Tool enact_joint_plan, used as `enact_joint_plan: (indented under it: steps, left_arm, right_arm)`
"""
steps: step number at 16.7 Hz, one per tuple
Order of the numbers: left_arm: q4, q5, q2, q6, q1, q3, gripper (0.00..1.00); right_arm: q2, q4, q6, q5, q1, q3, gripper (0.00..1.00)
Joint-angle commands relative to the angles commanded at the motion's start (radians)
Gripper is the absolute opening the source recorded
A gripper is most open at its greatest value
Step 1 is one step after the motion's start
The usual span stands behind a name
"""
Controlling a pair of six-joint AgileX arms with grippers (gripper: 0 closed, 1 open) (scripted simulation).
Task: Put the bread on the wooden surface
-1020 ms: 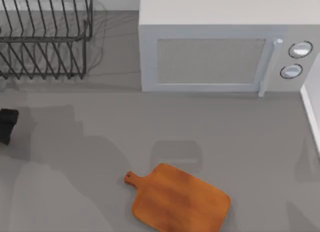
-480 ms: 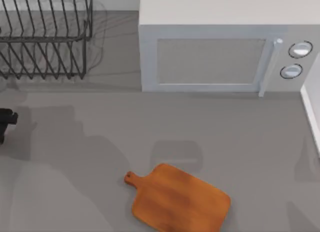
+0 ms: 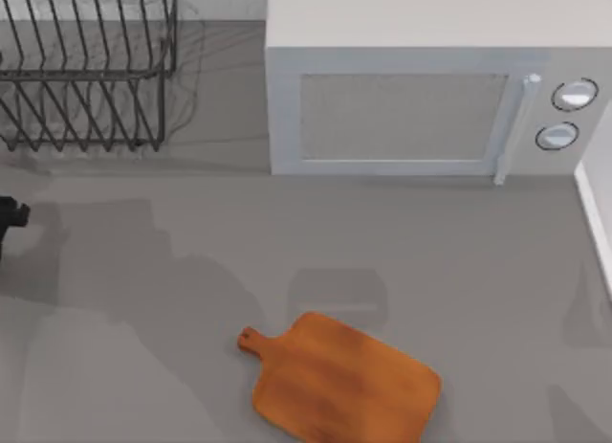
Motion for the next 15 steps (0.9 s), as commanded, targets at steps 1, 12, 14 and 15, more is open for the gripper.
enact_joint_plan:
  steps: [1,12,14,15]
  left_arm:
    - [-0.033,0.0,-0.009,0.001,-0.001,0.022,0.0]
    - [-0.304,0.0,-0.108,-0.002,-0.005,0.199,0.0]
    - [-0.301,-0.001,-0.103,-0.002,-0.005,0.196,0.0]
    - [-0.302,-0.001,-0.1,-0.013,-0.015,0.199,0.0]
  right_arm:
    - [0.0,0.0,0.0,0.0,0.0,0.0,1.0]
    - [0.0,0.0,0.0,0.0,0.0,0.0,1.0]
    - [0.0,0.0,0.0,0.0,0.0,0.0,1.0]
    - [0.0,0.0,0.0,0.0,0.0,0.0,1.0]
